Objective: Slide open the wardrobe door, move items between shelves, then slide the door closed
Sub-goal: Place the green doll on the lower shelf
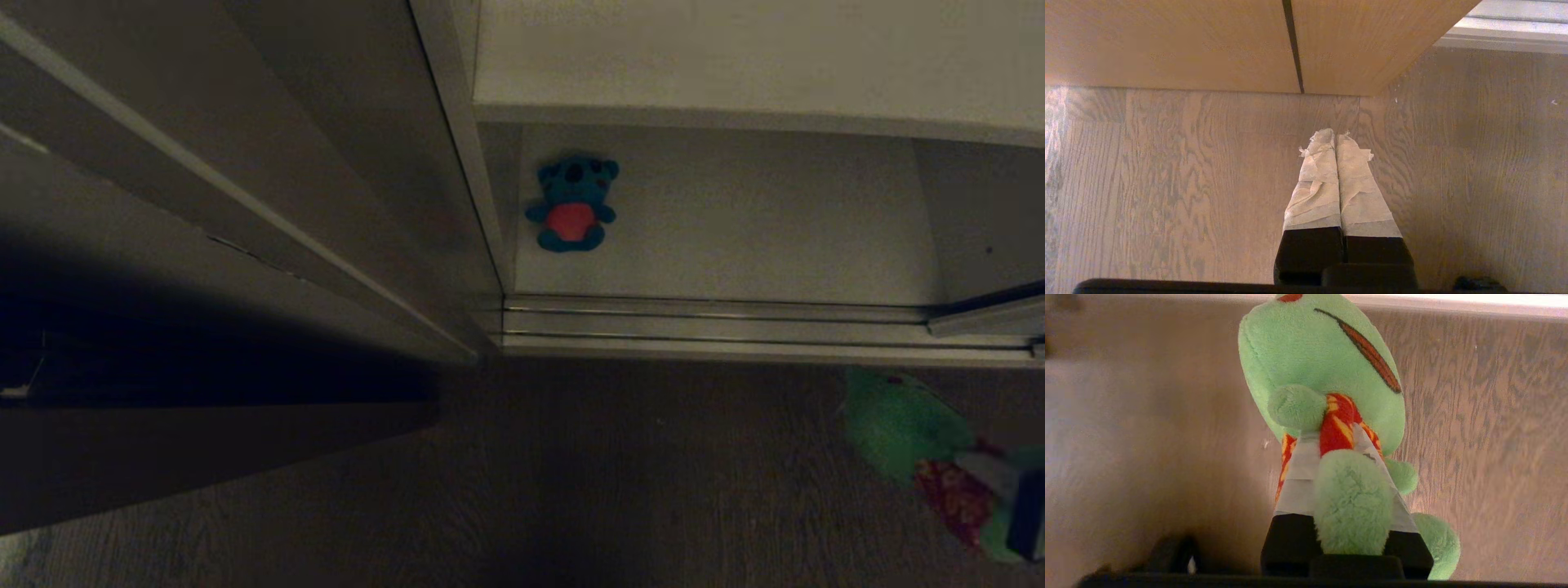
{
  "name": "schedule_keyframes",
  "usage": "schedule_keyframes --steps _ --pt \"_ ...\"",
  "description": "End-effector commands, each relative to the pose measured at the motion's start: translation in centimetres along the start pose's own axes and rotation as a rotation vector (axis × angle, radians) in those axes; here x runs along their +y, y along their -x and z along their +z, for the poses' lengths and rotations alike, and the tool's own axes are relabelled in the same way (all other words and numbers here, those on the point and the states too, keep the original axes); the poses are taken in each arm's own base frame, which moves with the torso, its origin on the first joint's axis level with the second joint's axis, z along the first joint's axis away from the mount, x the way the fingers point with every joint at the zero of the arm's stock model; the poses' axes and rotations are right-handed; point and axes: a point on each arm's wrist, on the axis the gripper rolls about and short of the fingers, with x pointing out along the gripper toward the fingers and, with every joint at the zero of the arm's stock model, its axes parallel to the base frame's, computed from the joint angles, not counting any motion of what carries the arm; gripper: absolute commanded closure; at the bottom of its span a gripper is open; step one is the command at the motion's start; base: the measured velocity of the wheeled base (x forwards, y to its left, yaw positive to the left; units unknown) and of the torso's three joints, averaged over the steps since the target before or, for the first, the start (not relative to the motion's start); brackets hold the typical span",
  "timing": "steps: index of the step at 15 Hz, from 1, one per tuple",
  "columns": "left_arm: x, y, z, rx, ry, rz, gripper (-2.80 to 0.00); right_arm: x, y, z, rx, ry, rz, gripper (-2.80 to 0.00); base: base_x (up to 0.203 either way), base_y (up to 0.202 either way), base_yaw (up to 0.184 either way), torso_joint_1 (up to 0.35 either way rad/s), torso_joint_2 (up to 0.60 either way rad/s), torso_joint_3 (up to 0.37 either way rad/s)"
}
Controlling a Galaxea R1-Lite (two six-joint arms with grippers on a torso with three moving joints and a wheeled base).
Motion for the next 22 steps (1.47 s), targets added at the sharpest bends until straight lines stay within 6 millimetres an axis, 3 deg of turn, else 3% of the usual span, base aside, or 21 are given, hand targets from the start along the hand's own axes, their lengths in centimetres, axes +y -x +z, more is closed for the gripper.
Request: schedule_keyframes --steps 1,5,10,14,18,22 --pt "0.0 0.0 0.0 0.0 0.0 0.0 0.0 -0.5 -6.2 0.3 0.096 -0.011 -0.035 0.0 0.0 0.0 0.0 0.0 0.0 0.0" --pt "0.0 0.0 0.0 0.0 0.0 0.0 0.0 -2.4 -13.0 2.2 -0.026 -0.036 -0.098 0.0 0.0 0.0 0.0 0.0 0.0 0.0" --pt "0.0 0.0 0.0 -0.002 0.0 0.0 0.0 -4.7 -19.3 5.3 -0.217 -0.038 -0.149 0.0 0.0 0.0 0.0 0.0 0.0 0.0" --pt "0.0 0.0 0.0 0.0 0.0 0.0 0.0 -5.6 -23.8 6.3 -0.303 -0.02 -0.16 0.0 0.0 0.0 0.0 0.0 0.0 0.0" --pt "0.0 0.0 0.0 0.0 0.0 0.001 0.0 -6.5 -28.6 5.4 -0.35 0.108 -0.192 0.0 0.0 0.0 0.0 0.0 0.0 0.0" --pt "0.0 0.0 0.0 0.0 0.0 0.0 0.0 -8.4 -31.5 7.7 -0.493 0.184 -0.25 0.0 0.0 0.0 0.0 0.0 0.0 0.0"
